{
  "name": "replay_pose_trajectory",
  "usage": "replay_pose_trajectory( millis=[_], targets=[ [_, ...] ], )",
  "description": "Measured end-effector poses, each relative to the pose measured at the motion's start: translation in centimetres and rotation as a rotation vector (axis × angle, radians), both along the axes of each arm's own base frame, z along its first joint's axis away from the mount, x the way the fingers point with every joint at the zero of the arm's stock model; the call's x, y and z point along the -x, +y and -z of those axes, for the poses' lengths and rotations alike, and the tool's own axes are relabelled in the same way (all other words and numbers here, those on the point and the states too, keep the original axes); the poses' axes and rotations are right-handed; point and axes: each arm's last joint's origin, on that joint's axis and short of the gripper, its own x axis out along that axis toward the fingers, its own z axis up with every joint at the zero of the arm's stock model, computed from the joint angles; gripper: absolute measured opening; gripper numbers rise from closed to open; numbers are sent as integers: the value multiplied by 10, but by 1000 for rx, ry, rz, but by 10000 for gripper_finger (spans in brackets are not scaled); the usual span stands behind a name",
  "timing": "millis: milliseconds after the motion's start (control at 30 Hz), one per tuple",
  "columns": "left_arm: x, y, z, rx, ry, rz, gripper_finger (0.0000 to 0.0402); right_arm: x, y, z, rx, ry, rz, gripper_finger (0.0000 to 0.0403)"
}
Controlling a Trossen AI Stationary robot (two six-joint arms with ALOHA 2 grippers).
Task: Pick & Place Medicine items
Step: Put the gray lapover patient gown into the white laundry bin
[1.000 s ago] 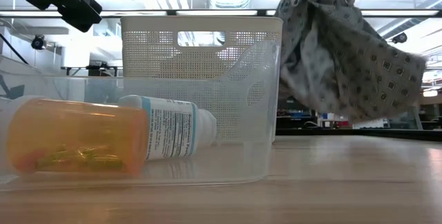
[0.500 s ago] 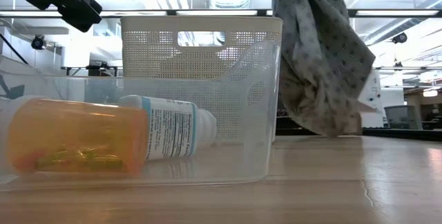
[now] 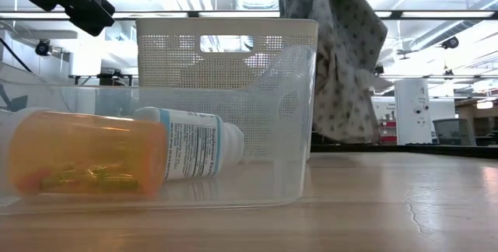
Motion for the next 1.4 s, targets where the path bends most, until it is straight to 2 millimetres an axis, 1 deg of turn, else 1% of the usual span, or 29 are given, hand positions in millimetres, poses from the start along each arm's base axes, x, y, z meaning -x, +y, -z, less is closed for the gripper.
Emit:
replay_pose_trajectory(
  millis=[67,267,433,600,733,833,967,1267,1400],
  targets=[
    [0,0,0,0,0,0,226,-4,0,-6,14,2,-48,31],
    [0,0,0,0,0,0,226,-25,1,-9,-23,22,-357,31],
    [0,0,0,0,0,0,226,-43,-5,-2,-83,58,-381,31],
    [0,0,0,0,0,0,226,-69,-14,17,-139,148,-395,31],
    [0,0,0,0,0,0,226,-92,-19,35,-202,202,-488,31],
    [0,0,0,0,0,0,226,-108,-24,51,-278,257,-505,31],
    [0,0,0,0,0,0,226,-126,-32,81,-407,405,-470,31],
    [0,0,0,0,0,0,226,-152,-46,150,-660,771,-390,31],
    [0,0,0,0,0,0,226,-164,-55,180,-741,897,-343,31]
  ],
)
